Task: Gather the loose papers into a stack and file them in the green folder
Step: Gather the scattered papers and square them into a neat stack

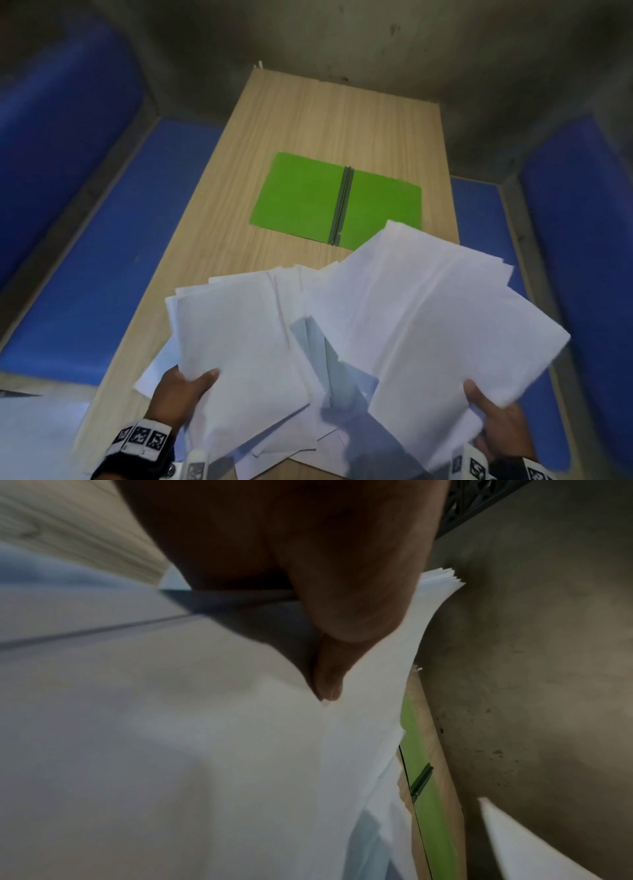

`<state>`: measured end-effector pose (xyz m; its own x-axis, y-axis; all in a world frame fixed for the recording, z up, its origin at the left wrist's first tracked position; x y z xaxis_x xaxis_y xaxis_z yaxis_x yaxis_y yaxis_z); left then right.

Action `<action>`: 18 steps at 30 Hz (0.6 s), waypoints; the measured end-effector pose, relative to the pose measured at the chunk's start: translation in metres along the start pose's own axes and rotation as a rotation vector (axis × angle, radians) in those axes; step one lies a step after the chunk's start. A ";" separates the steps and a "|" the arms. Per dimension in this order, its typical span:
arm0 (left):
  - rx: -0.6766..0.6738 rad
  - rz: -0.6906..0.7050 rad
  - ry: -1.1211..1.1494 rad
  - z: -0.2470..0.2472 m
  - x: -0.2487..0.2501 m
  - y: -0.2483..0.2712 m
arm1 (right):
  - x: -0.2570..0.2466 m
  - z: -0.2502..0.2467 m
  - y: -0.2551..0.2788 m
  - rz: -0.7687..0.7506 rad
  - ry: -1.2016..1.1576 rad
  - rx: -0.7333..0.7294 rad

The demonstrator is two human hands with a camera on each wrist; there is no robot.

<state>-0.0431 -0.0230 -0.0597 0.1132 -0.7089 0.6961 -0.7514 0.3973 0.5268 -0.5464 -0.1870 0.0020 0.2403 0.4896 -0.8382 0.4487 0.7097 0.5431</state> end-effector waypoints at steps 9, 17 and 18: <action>-0.168 -0.165 0.195 0.042 -0.019 0.007 | 0.038 0.039 0.036 0.091 0.138 -0.029; -0.222 -0.225 0.243 0.064 -0.029 0.023 | 0.119 0.057 0.054 0.132 0.387 -0.034; -0.188 -0.219 0.223 0.064 -0.031 0.021 | 0.122 0.061 0.056 0.118 0.430 -0.075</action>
<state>-0.1033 -0.0302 -0.1013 0.4123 -0.6530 0.6354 -0.5635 0.3653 0.7410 -0.4399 -0.1184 -0.0732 -0.1003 0.7239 -0.6826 0.3720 0.6636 0.6491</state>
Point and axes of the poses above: each hand's wrist, its own y-axis away from the middle knuckle, its own z-axis out of the palm, x = y × z, the point moved 6 cm from there along -y, towards the middle knuckle, and after that the axes turned 14 degrees about x, right-handed, at the moved point
